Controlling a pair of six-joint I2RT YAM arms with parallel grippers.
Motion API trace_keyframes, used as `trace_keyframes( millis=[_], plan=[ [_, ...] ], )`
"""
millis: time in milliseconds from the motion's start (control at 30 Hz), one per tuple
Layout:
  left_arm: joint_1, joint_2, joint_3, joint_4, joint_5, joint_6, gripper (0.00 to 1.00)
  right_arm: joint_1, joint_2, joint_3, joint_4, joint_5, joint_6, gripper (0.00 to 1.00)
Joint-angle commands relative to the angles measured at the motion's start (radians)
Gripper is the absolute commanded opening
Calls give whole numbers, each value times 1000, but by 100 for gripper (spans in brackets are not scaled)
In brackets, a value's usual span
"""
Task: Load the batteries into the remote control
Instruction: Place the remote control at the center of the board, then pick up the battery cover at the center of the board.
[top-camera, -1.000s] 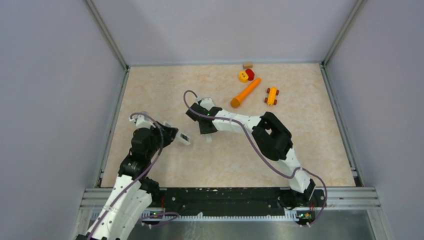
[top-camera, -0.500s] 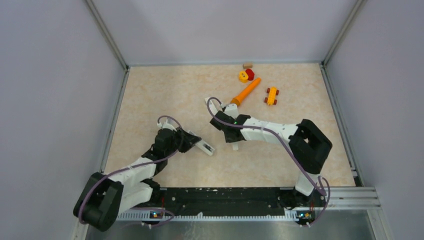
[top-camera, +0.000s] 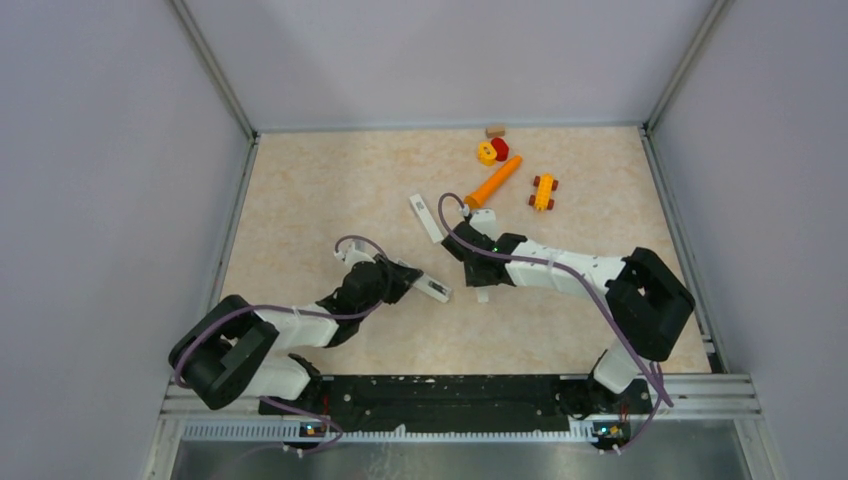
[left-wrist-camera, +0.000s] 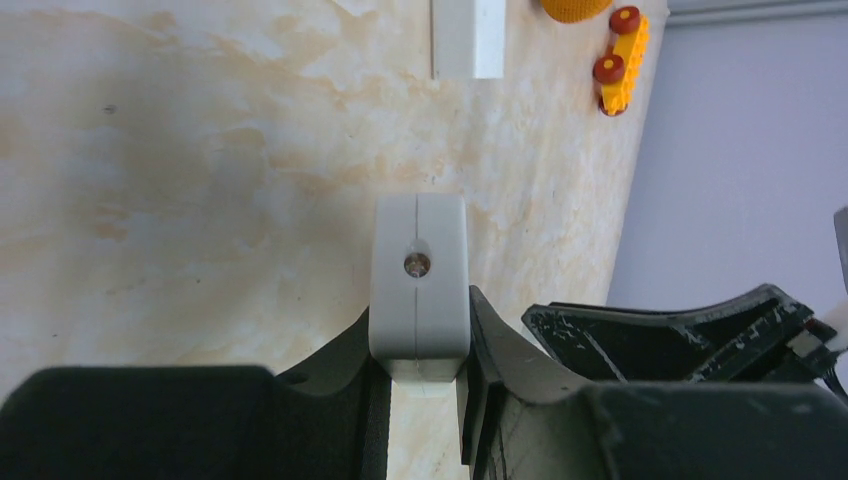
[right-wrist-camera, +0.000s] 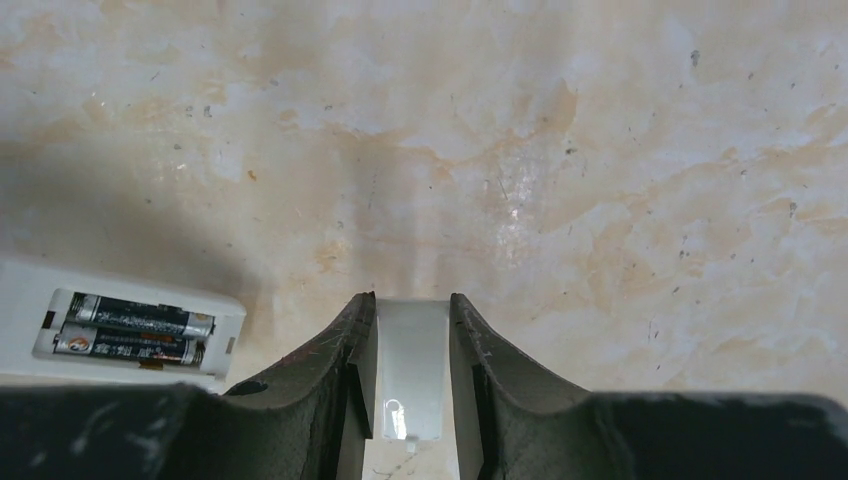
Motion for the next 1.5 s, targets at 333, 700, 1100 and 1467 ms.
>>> trace_keyframes(
  millis=[333, 700, 1100, 1467],
  plan=[
    [-96, -82, -48, -207, -211, -210, 58, -13, -30, -3, 86, -32, 4, 30],
    [-115, -330, -104, -431, -243, -199, 72, -17, -22, -6, 111, -60, 10, 30],
    [-117, -456, -11, -200, 21, 345, 97, -34, -71, 50, 116, -186, 39, 31],
    [-116, -234, 81, -33, 293, 342, 86, -40, -139, 88, 153, -303, 104, 31]
  ],
)
